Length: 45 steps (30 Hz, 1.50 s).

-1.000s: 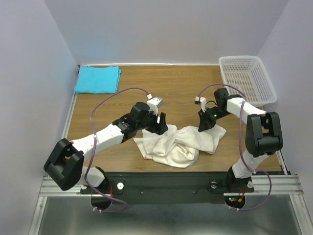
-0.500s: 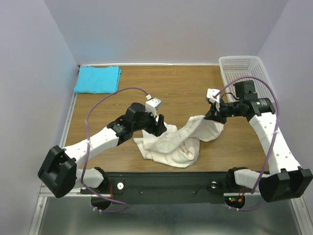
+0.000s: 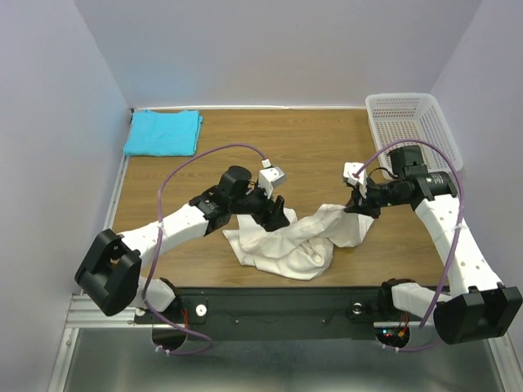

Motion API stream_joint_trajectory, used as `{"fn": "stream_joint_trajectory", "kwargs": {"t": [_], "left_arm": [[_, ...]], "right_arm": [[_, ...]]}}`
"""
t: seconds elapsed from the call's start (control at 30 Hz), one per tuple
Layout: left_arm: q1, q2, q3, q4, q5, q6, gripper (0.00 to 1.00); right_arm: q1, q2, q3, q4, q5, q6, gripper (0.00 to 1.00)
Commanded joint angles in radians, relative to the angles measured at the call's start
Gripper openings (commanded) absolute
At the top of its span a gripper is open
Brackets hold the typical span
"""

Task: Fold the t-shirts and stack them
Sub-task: Flatten the tshirt out

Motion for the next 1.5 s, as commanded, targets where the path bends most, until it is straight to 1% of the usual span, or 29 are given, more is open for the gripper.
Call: {"fn": "stream_joint_trajectory", "kwargs": {"t": [0.0, 0.1, 0.17, 0.3, 0.37, 0.43, 0.53, 0.57, 0.63, 0.67, 0.73, 0.77, 0.83, 0.87, 0.9, 0.93, 0.97, 1.03, 1.07, 1.1, 1.13, 1.17, 1.23, 1.27, 1.33, 1.37, 1.4, 1.43, 1.47], "left_arm": [[-0.014, 0.007, 0.028, -0.019, -0.037, 0.044, 0.77], [-0.020, 0.027, 0.031, -0.096, -0.121, 0.075, 0.77], [-0.020, 0.043, 0.039, -0.155, -0.133, 0.082, 0.77], [-0.020, 0.073, 0.048, -0.222, -0.123, 0.087, 0.77], [-0.020, 0.082, 0.045, -0.237, -0.088, 0.095, 0.77], [-0.020, 0.089, 0.045, -0.243, -0.057, 0.098, 0.72], [-0.020, 0.102, 0.062, -0.268, -0.005, 0.116, 0.53], [-0.020, 0.110, 0.074, -0.280, 0.004, 0.125, 0.31], [-0.022, 0.112, 0.094, -0.291, -0.024, 0.128, 0.09], [-0.020, 0.110, 0.125, -0.300, -0.087, 0.136, 0.00], [-0.016, 0.109, 0.172, -0.306, -0.177, 0.145, 0.00], [-0.009, 0.110, 0.230, -0.298, -0.277, 0.147, 0.00], [0.009, 0.121, 0.303, -0.283, -0.371, 0.138, 0.00], [0.036, 0.141, 0.382, -0.260, -0.435, 0.132, 0.00], [0.049, 0.153, 0.422, -0.243, -0.468, 0.122, 0.00], [0.075, 0.182, 0.497, -0.199, -0.486, 0.110, 0.00], [0.084, 0.202, 0.536, -0.199, -0.485, 0.108, 0.00], [0.096, 0.252, 0.622, -0.136, -0.500, 0.096, 0.00], [0.101, 0.318, 0.733, -0.121, -0.492, 0.096, 0.00], [0.103, 0.357, 0.796, -0.120, -0.494, 0.089, 0.00], [0.103, 0.397, 0.862, -0.093, -0.488, 0.081, 0.00], [0.106, 0.485, 1.015, -0.090, -0.468, 0.064, 0.00], [0.106, 0.579, 1.186, -0.090, -0.453, 0.050, 0.00], [0.106, 0.671, 1.367, -0.096, -0.428, -0.009, 0.00], [0.107, 0.752, 1.535, -0.091, -0.413, -0.051, 0.00], [0.107, 0.817, 1.671, -0.070, -0.401, -0.069, 0.00], [0.106, 0.832, 1.712, -0.044, -0.402, -0.088, 0.00], [0.109, 0.837, 1.726, -0.007, -0.406, -0.121, 0.00], [0.109, 0.808, 1.689, 0.086, -0.410, -0.129, 0.00]], "right_arm": [[0.002, -0.027, 0.020, 0.085, 0.028, 0.094, 0.00], [0.000, -0.031, 0.051, 0.134, 0.037, 0.157, 0.00], [0.000, -0.018, 0.069, 0.152, 0.041, 0.190, 0.01], [0.000, 0.002, 0.091, 0.168, 0.046, 0.216, 0.00], [0.000, 0.005, 0.086, 0.180, 0.049, 0.224, 0.01], [0.000, 0.007, 0.081, 0.188, 0.058, 0.233, 0.01], [0.002, 0.008, 0.080, 0.204, 0.083, 0.253, 0.01], [0.000, 0.012, 0.083, 0.215, 0.095, 0.265, 0.00], [0.002, 0.027, 0.100, 0.230, 0.115, 0.285, 0.01], [0.000, 0.038, 0.123, 0.250, 0.144, 0.307, 0.01], [0.000, 0.077, 0.161, 0.289, 0.195, 0.375, 0.01], [0.000, 0.091, 0.184, 0.322, 0.253, 0.396, 0.01], [0.000, 0.128, 0.259, 0.364, 0.319, 0.445, 0.01], [0.000, 0.157, 0.285, 0.408, 0.377, 0.498, 0.01], [-0.001, 0.176, 0.307, 0.427, 0.402, 0.521, 0.01], [-0.003, 0.188, 0.351, 0.468, 0.425, 0.569, 0.01], [-0.002, 0.200, 0.368, 0.468, 0.451, 0.597, 0.01], [-0.005, 0.238, 0.405, 0.533, 0.528, 0.641, 0.01], [-0.005, 0.251, 0.437, 0.583, 0.560, 0.688, 0.01], [-0.006, 0.268, 0.457, 0.614, 0.640, 0.713, 0.01], [-0.006, 0.281, 0.475, 0.641, 0.681, 0.733, 0.01], [-0.011, 0.291, 0.526, 0.692, 0.754, 0.765, 0.01], [-0.026, 0.334, 0.592, 0.724, 0.808, 0.798, 0.01], [-0.037, 0.346, 0.680, 0.741, 0.845, 0.827, 0.01], [-0.060, 0.377, 0.777, 0.755, 0.870, 0.861, 0.00], [-0.084, 0.407, 0.823, 0.764, 0.877, 0.890, 0.00], [-0.098, 0.423, 0.872, 0.766, 0.885, 0.905, 0.00], [-0.110, 0.433, 0.976, 0.769, 0.882, 0.919, 0.01], [-0.109, 0.458, 1.015, 0.774, 0.881, 0.919, 0.01]]}}
